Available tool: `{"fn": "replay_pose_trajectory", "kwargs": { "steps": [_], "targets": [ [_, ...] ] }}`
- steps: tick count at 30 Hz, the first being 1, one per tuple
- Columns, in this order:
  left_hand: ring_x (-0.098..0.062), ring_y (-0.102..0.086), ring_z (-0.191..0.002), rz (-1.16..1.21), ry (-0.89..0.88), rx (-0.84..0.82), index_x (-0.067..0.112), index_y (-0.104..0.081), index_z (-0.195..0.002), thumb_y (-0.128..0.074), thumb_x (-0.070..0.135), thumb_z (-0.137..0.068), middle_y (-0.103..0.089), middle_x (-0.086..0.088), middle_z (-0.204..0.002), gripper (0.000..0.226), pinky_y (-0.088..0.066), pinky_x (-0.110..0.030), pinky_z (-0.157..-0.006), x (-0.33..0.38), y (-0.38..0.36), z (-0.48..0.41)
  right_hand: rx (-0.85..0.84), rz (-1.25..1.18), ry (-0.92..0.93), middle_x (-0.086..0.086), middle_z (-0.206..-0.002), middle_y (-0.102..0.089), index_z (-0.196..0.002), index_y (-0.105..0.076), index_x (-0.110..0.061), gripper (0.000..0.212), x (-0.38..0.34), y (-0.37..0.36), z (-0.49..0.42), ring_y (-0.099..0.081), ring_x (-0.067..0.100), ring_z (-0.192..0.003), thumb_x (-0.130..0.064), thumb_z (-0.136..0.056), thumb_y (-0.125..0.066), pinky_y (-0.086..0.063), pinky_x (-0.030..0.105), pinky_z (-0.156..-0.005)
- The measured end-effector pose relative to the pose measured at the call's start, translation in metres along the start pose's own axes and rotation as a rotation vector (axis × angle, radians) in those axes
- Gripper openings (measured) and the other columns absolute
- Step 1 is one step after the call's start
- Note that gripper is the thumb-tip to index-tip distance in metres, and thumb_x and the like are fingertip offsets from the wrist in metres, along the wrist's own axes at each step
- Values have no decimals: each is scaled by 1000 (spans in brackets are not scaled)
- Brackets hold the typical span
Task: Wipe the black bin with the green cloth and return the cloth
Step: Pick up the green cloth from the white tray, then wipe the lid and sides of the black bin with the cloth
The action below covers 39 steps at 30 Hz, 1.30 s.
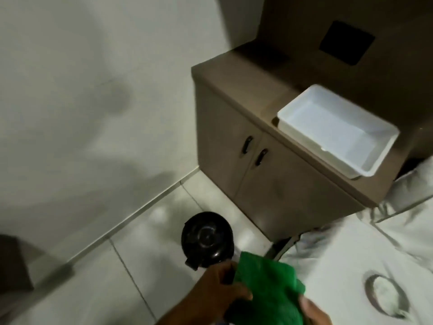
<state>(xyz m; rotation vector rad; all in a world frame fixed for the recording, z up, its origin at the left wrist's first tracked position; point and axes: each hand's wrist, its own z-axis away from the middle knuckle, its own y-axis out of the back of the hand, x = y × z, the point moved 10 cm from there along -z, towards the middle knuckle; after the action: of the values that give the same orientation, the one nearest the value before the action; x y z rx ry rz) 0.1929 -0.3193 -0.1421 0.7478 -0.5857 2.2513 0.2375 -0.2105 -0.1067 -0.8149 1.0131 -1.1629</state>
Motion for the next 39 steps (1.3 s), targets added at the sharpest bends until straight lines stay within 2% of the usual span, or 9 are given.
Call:
{"fn": "replay_pose_trajectory", "kwargs": {
  "steps": [3, 5, 8, 11, 14, 19, 25, 35, 39],
  "targets": [
    [-9, -79, -99, -106, -64, 38, 23, -80, -118, -80, 9, -88, -83, 10, -105, 33, -60, -20, -86, -55, 21, 10, 424, 500, -50, 31, -112, -76, -147, -42, 15, 48, 46, 108, 24, -80, 18, -96, 4, -101, -47, -42, 52, -116],
    [-1, -76, -92, -227, -103, 124, 46, -77, -110, -82, 35, -77, -77, 25, -103, 35, -62, -24, -89, -76, 40, 4, 693, 740, -29, 43, -113, -68, -134, -47, 26, 40, 50, 140, 20, -77, 1, -63, 28, -95, -40, -47, 35, -110],
    [0, -67, -107, -352, -95, 260, 57, -57, -132, -83, 61, -71, -63, 26, -123, 67, -58, -28, -99, -107, 76, -32, 790, 743, -168, 38, -145, -49, -127, -58, 21, 62, 71, 180, -18, -77, 25, -105, 17, -71, -82, -57, 33, -97],
    [1, -53, -117, -355, -46, 436, 48, -40, -156, -84, 75, -70, -49, 27, -139, 100, -42, -22, -96, -154, 136, -95, 720, 636, -139, 34, -138, -61, -101, -83, -2, 22, 74, 229, -75, -77, 39, -100, -4, -80, -82, -64, 49, -81],
    [-8, -44, -138, -380, -27, 558, 42, -30, -162, -87, 81, -59, -43, 21, -151, 124, -40, -30, -103, -206, 193, -170, 723, 892, 47, 22, -123, -75, -106, -82, -20, 25, 44, 283, -150, -77, 35, -102, -5, -88, -72, -59, 51, -94],
    [-31, 0, -167, -702, -80, 631, 25, 6, -170, -50, 115, -33, -3, -4, -180, 173, -22, -63, -129, -292, 245, -336, 704, 1747, 307, 5, -150, -58, -149, -52, -18, 64, 43, 400, -288, -53, 22, -140, 5, -91, -64, -37, 31, -118],
    [-32, 25, -163, -880, -227, 656, 15, 23, -167, -41, 119, -24, 30, -3, -176, 188, -3, -80, -124, -341, 264, -435, 598, 2511, 214, 4, -173, -15, -164, -19, -17, 95, 114, 480, -331, -4, 27, -161, -6, -80, -62, -10, 48, -131],
    [-16, 27, -163, -764, -398, 724, 39, 32, -159, -60, 89, -26, 32, 18, -172, 169, -2, -71, -130, -352, 269, -447, 131, 2602, 276, -11, -172, -8, -163, -16, -28, 92, 193, 473, -327, 3, 11, -159, -25, -85, -65, -8, 40, -131],
    [-17, 23, -164, -733, -397, 683, 40, 34, -158, -73, 102, -14, 31, 15, -174, 190, -2, -64, -130, -351, 267, -443, 450, 2579, 381, -9, -170, -21, -162, -27, -27, 93, 137, 487, -275, -15, 18, -160, -10, -78, -65, -16, 36, -128]
  ]
}}
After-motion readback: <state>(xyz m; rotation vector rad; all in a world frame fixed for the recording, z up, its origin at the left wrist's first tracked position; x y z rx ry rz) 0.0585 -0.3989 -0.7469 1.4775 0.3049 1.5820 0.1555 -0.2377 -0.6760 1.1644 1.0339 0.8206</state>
